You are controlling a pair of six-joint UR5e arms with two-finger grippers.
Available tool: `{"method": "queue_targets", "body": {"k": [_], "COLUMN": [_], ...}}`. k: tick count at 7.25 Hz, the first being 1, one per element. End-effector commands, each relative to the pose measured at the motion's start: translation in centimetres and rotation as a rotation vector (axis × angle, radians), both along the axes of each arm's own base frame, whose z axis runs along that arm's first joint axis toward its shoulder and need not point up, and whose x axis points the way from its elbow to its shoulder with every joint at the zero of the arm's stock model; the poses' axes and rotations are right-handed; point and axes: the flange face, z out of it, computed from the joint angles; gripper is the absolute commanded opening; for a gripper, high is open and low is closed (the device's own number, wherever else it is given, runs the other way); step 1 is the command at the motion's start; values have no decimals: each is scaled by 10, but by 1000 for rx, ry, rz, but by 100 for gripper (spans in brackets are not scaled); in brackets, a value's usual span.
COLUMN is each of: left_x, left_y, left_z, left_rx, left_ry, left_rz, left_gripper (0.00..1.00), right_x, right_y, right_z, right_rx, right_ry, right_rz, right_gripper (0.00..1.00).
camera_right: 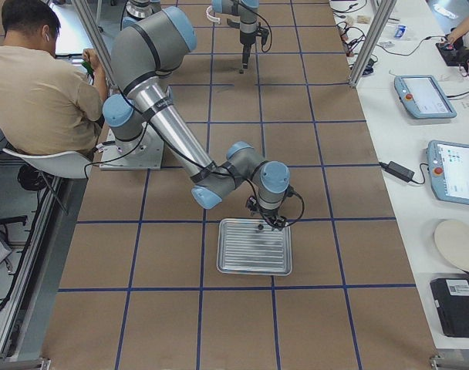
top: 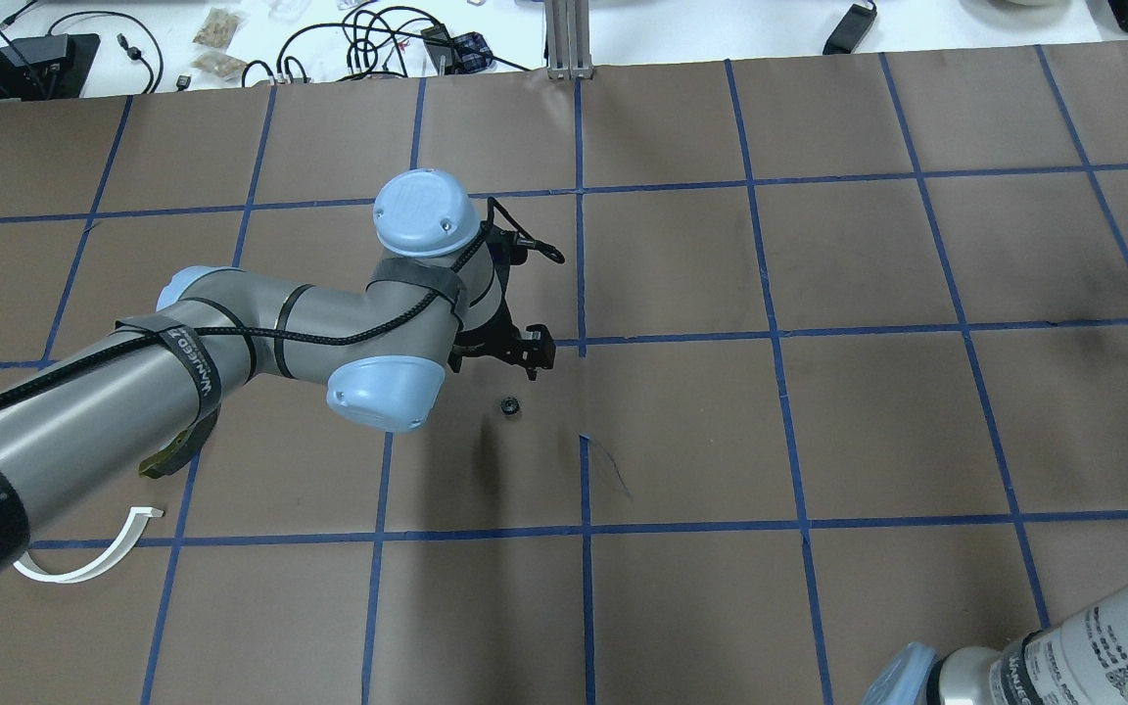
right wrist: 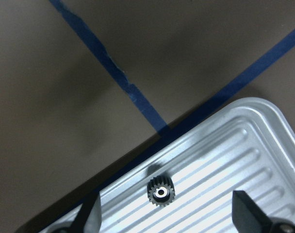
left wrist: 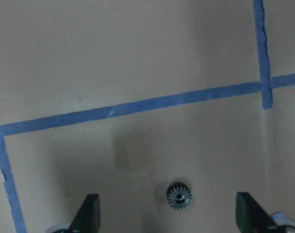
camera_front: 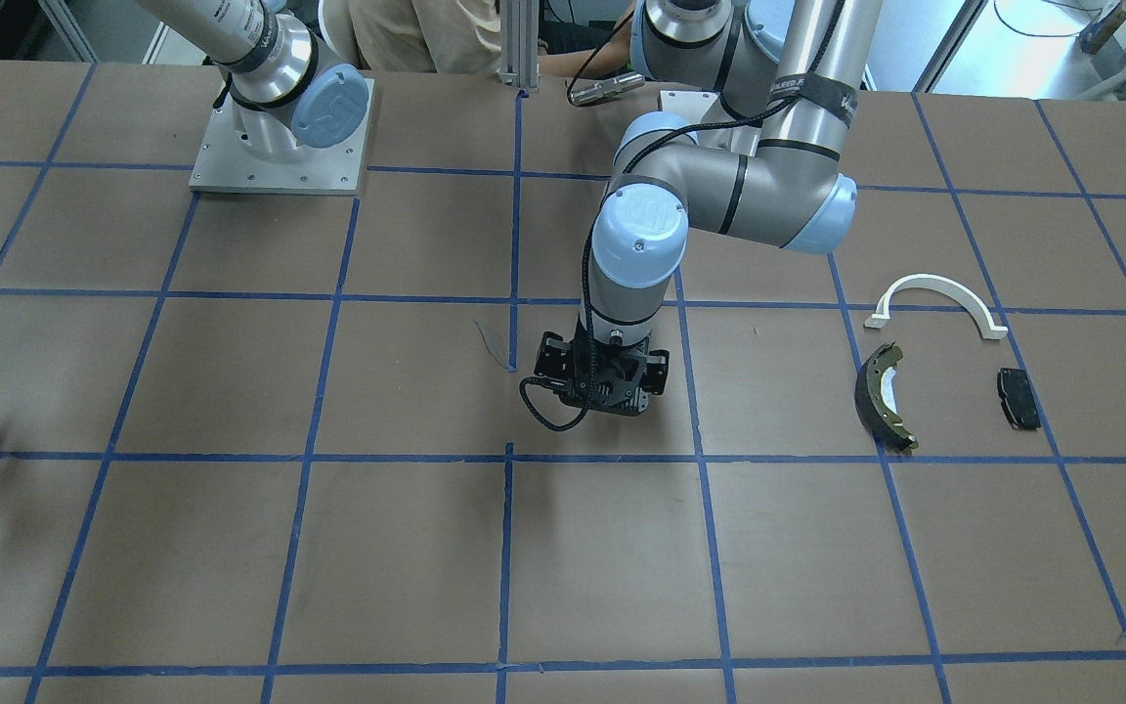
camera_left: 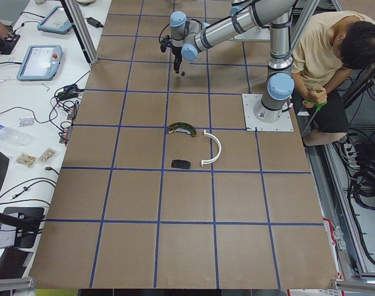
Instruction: Place bearing gear from tray to pile
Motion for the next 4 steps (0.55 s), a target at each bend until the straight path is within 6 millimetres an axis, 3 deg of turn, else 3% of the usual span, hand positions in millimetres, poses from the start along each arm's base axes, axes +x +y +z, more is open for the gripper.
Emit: {"method": "queue_targets", "body": {"k": [1,3,4], "left_x": [-2,-3,-2], "left_y": [0,0,1], "left_z": [-16,-21,-25], "left_rx": [19,27,37], "left_ry": [-5,-6,-9], "left_rz": [-12,-15,-16], "left_gripper": [89,75,75], "right_x": [-4,-15,-16], "right_y": [4,12,11], "right_z": [-9,-21,-23], "right_rx": [18,30,28], "right_ry": [2,-13,-16], "right_rz": [90,82,81], "right_gripper": [89,82,81]}}
